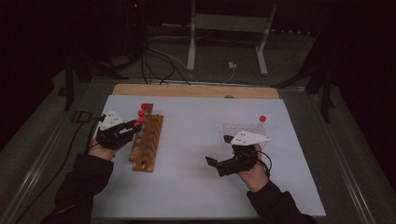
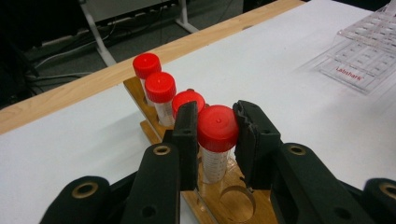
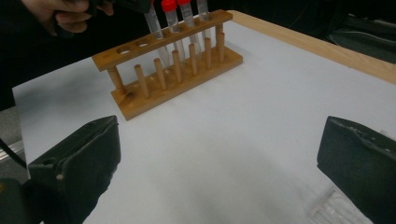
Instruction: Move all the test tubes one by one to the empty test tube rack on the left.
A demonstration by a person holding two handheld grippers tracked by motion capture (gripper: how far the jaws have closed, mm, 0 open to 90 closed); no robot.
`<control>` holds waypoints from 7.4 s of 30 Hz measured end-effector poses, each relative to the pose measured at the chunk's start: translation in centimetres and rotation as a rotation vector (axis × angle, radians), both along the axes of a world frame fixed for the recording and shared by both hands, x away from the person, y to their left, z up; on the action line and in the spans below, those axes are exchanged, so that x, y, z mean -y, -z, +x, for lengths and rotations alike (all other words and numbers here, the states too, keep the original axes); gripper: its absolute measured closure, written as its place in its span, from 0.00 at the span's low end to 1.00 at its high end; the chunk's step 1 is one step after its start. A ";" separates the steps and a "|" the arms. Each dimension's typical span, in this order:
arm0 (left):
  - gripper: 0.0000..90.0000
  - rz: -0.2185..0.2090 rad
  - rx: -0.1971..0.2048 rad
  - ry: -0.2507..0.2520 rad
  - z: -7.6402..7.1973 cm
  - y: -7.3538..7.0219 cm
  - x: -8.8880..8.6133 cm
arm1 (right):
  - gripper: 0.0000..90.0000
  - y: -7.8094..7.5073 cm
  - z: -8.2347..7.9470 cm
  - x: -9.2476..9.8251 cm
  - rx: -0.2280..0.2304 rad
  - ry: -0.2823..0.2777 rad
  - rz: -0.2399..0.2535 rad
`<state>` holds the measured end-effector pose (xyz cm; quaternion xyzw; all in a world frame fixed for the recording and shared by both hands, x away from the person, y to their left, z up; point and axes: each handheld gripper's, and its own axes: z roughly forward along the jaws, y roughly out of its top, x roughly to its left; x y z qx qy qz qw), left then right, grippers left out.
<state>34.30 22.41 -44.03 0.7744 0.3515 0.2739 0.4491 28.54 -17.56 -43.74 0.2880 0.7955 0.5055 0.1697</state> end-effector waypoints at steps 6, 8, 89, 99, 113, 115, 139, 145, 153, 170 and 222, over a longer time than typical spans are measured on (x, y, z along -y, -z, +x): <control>0.80 0.020 -0.015 -0.002 0.1 0.3 0.2 | 0.00 0.0 0.0 0.0 -0.002 0.002 0.004; 0.80 0.027 -0.020 -0.003 0.2 0.3 0.3 | 0.00 0.0 0.0 0.1 -0.001 0.001 0.004; 0.03 -0.122 -0.045 0.313 -8.0 0.9 3.4 | 0.42 2.7 8.6 13.6 -0.049 0.530 -0.035; 0.03 -0.116 -0.042 0.313 -8.0 0.9 3.5 | 0.70 3.4 9.5 13.3 -0.077 0.527 -0.062; 0.03 -0.118 -0.041 0.312 -8.0 0.9 3.4 | 0.82 3.6 9.8 12.9 -0.086 0.566 -0.096; 0.03 -0.119 -0.044 0.314 -8.0 0.9 3.4 | 0.82 3.6 9.9 12.8 -0.085 0.569 -0.111; 0.03 -0.117 -0.039 0.313 -7.9 0.9 3.3 | 0.84 2.4 9.6 13.2 -0.092 0.557 -0.100; 0.03 -0.120 -0.041 0.314 -7.9 0.9 3.3 | 0.84 1.7 9.3 13.3 -0.081 0.556 -0.096; 0.03 -0.117 -0.044 0.316 -8.0 0.9 3.4 | 0.84 0.8 8.8 13.4 -0.069 0.551 -0.101; 0.03 -0.117 -0.044 0.322 -8.0 0.8 3.4 | 0.84 -1.9 8.0 13.1 -0.028 0.528 -0.096; 0.03 -0.105 -0.046 0.378 -8.1 -0.1 4.9 | 0.84 -3.3 4.6 2.3 -0.001 0.152 -0.108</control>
